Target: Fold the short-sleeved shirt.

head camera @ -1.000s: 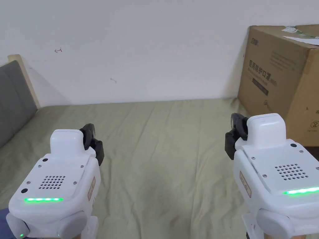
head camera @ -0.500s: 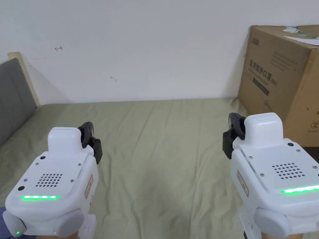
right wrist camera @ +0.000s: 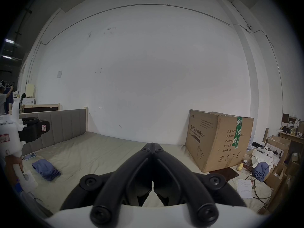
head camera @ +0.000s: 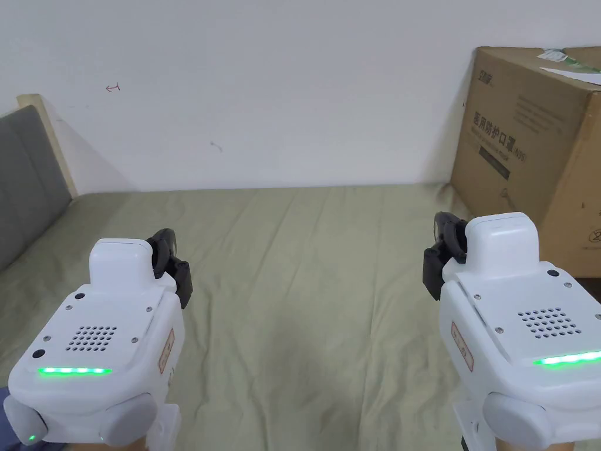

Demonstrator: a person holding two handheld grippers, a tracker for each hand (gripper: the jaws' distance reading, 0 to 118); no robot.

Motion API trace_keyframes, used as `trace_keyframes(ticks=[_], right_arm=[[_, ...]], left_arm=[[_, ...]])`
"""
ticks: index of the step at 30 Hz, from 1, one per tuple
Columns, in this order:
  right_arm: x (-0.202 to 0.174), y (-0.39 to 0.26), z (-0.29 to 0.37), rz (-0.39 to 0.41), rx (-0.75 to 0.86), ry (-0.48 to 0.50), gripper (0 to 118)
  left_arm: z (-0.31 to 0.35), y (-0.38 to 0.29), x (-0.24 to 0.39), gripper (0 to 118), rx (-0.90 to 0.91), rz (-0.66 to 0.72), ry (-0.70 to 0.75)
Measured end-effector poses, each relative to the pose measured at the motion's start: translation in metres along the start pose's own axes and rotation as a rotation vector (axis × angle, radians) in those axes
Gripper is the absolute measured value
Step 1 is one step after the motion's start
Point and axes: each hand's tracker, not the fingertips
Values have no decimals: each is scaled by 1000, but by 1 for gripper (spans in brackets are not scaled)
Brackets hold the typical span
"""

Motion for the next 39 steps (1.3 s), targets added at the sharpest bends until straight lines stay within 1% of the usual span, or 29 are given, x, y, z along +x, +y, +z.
trace_keyframes(ticks=[16, 17, 18, 20, 21, 22, 23, 24, 26, 27, 28, 29, 30, 31, 32, 35, 39], right_arm=[[-3, 1, -1, 1, 5, 1, 0], [-3, 0, 0, 2, 8, 1, 0], [-3, 0, 0, 2, 12, -2, 0], [-4, 0, 1, -2, 19, -9, 2], [-4, 0, 1, -4, 20, -13, 8], [-4, 0, 1, -5, 20, -14, 19], [-4, 0, 1, -8, 21, -13, 31], [-4, 0, 1, -10, 19, -14, 45], [-4, -1, 0, -10, 9, -23, 87], [-5, -2, -1, -10, 2, -29, 101], [-4, -2, -3, -13, -6, -32, 110], [-4, -3, -3, -18, -12, -33, 110], [-3, -4, -3, -23, -10, -35, 112], [-3, -5, -2, -29, -6, -33, 116], [-3, -6, 0, -34, -3, -32, 118], [-2, -6, 0, -43, -2, -27, 118], [-1, -5, 0, -57, 2, -25, 118]], left_arm=[[1, 0, -5, 0, 3, 18, 4], [1, -1, -6, 2, 2, 16, 6], [2, -1, -5, 9, -1, 10, 12], [2, -1, -5, 42, 0, 3, 14], [2, -1, -5, 61, -3, -2, 13], [2, -1, -4, 81, -6, -8, 17], [2, -1, -4, 90, -11, -14, 13], [2, -1, -3, 93, -9, -14, 7], [4, -1, -1, 94, 11, -13, 19], [4, 0, -1, 93, 17, -12, 25], [4, 0, 0, 93, 23, -12, 30], [4, 1, 0, 93, 23, -11, 35], [4, 2, 0, 93, 22, -7, 38], [4, 3, -1, 94, 17, 0, 35], [3, 4, -2, 94, 14, 9, 21], [4, 4, -2, 94, 23, 25, 21], [6, 4, 0, 93, 32, 4, 31]])
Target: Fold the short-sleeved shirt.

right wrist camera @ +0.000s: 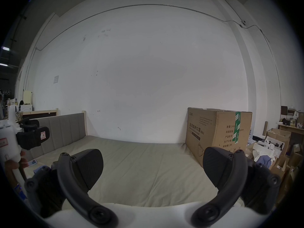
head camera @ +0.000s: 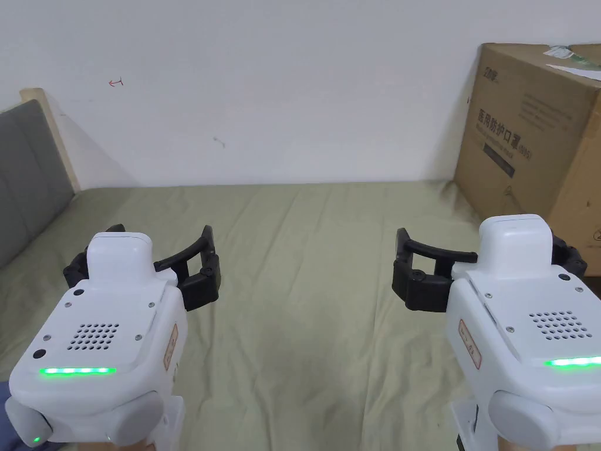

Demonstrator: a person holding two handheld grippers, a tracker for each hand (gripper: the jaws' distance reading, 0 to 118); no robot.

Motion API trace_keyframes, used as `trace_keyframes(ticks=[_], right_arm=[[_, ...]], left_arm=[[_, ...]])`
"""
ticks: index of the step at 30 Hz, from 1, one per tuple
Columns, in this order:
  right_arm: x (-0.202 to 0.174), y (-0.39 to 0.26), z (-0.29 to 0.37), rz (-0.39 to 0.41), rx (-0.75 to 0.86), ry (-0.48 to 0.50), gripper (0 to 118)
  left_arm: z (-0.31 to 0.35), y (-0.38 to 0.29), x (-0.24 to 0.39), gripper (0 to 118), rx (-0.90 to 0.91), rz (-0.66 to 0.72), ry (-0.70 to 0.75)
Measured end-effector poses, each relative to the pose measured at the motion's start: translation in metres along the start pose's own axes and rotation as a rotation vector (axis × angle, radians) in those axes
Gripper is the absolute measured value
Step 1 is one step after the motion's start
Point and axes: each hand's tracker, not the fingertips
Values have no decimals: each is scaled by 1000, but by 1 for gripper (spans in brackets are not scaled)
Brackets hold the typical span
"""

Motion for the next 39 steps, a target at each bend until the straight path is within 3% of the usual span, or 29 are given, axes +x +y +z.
trace_keyframes(ticks=[39], right_arm=[[-5, 4, 2, 10, 23, -14, 118]], left_arm=[[-1, -3, 2, 93, 11, -43, 3]])
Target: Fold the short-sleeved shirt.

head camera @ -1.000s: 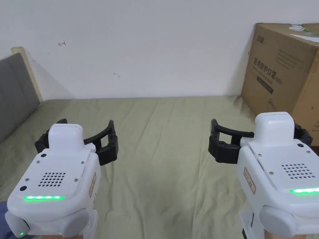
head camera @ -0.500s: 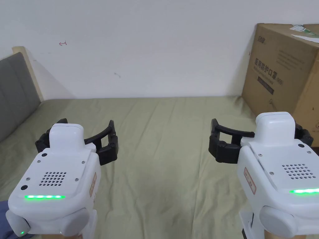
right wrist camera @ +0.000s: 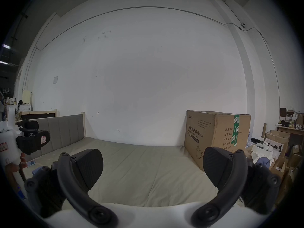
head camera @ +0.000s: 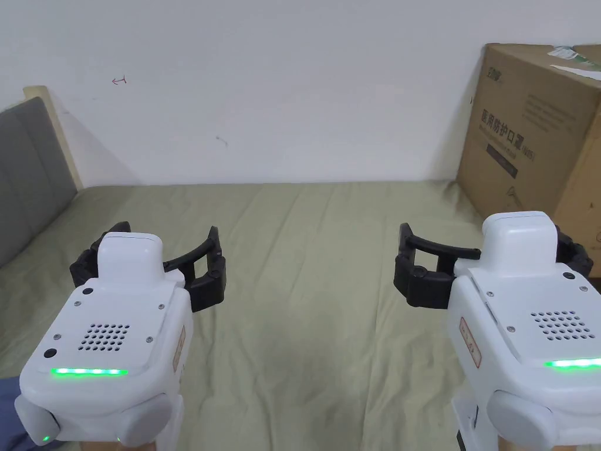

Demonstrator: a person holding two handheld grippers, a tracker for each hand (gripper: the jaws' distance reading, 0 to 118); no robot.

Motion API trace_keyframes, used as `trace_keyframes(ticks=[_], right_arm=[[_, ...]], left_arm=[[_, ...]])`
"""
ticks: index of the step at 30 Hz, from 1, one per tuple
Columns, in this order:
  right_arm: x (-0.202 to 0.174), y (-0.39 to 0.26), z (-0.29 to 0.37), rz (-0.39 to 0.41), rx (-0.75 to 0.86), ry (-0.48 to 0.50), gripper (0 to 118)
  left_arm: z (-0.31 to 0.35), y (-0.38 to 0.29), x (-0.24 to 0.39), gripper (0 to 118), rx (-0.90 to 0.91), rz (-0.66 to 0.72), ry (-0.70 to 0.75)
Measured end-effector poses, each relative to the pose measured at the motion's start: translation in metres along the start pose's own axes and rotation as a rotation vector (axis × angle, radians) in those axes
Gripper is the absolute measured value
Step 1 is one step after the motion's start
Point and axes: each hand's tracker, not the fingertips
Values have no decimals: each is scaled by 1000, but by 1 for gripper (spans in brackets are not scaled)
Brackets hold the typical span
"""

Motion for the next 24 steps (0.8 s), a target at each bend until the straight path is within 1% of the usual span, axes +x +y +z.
trace_keyframes(ticks=[24], right_arm=[[-3, 1, -3, 4, 8, -3, 118]], left_arm=[[-2, -3, -7, 94, -6, 20, 4]])
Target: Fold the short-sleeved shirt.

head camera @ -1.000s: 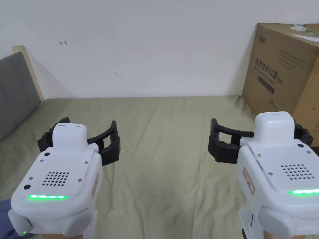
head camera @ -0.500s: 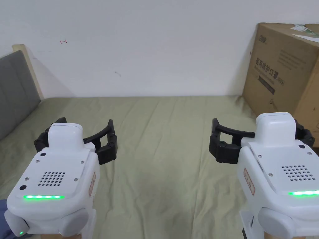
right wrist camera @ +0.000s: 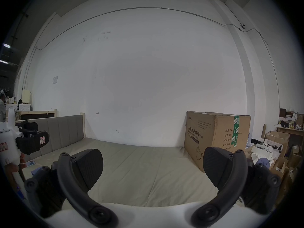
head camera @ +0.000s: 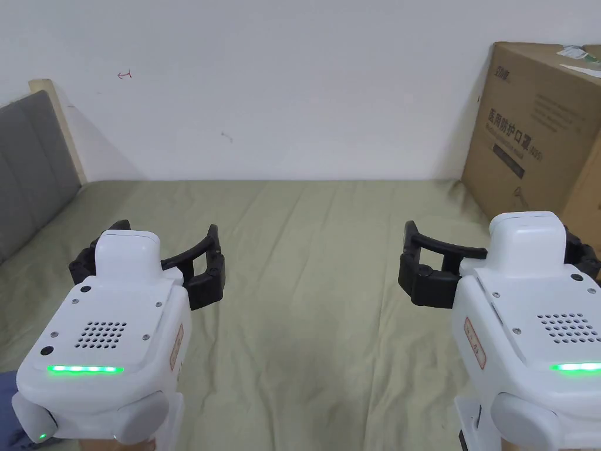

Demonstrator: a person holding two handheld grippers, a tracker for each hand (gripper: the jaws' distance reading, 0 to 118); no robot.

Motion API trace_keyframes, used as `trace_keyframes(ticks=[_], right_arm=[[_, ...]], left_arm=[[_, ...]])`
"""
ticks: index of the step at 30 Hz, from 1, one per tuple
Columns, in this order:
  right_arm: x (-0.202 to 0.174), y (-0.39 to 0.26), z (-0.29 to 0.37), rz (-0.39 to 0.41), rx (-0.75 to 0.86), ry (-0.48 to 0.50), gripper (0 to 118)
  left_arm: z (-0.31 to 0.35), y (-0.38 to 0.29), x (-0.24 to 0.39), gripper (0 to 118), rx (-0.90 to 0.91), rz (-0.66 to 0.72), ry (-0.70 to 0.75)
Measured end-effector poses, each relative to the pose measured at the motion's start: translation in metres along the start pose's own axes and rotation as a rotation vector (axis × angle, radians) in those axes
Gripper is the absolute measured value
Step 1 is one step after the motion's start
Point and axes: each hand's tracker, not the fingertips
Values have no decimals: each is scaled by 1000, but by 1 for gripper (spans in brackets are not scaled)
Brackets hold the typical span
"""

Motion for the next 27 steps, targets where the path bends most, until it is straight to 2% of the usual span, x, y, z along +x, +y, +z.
trace_keyframes(ticks=[20, 23, 26, 27], right_arm=[[-1, 1, -4, -9, -4, -8, 118], [-4, 1, -6, -32, -19, -57, 118], [-10, 5, -11, -78, -106, -196, 118], [-10, 8, -14, -92, -153, -215, 118]], left_arm=[[-4, 1, 0, 94, -2, -6, -1], [-4, 1, -1, 94, -2, -4, -2], [-4, 1, -1, 94, -2, 0, 0], [-4, 2, -1, 94, -3, 1, 0]])
